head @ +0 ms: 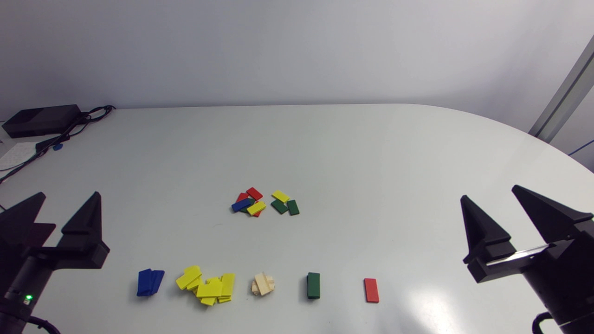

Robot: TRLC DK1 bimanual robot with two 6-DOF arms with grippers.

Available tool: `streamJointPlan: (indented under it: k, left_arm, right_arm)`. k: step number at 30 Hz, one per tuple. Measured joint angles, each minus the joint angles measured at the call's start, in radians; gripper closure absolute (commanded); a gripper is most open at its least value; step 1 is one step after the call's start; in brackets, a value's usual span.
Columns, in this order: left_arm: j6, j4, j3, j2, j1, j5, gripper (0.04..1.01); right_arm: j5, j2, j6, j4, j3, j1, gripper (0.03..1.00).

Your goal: Take domino bricks one by one from the mixed stack on the table and place each onto the existing stack of the same color.

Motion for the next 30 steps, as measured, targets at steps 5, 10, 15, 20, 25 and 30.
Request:
streamJointPlan:
  k: [5,10,15,20,25,30]
  left_arm:
    - [-0.011,-0.012,0.100,0.084,-0.006,0.000,0.056]
    - [-0.029,-0.019,0.166,0.194,-0.006,0.000,0.056]
    - [-0.048,-0.039,0.248,0.335,-0.008,-0.001,0.054]
    - [-0.063,-0.060,0.359,0.481,-0.024,0.000,0.054]
    - [-0.063,-0.080,0.495,0.686,-0.024,0.000,0.054]
    - [-0.070,-0.133,0.623,0.923,-0.024,0.000,0.054]
  right_arm:
    - [0.000,0.090,0.000,0.000,0.074,0.013,0.061]
    - [0.001,0.222,0.000,0.000,0.156,0.020,0.061]
    - [0.004,0.422,0.004,0.000,0.294,0.026,0.061]
    - [0.005,0.634,0.035,0.001,0.430,0.026,0.061]
    - [0.001,0.864,0.059,0.000,0.565,0.026,0.061]
    - [-0.058,1.097,0.068,-0.090,0.728,0.026,0.061]
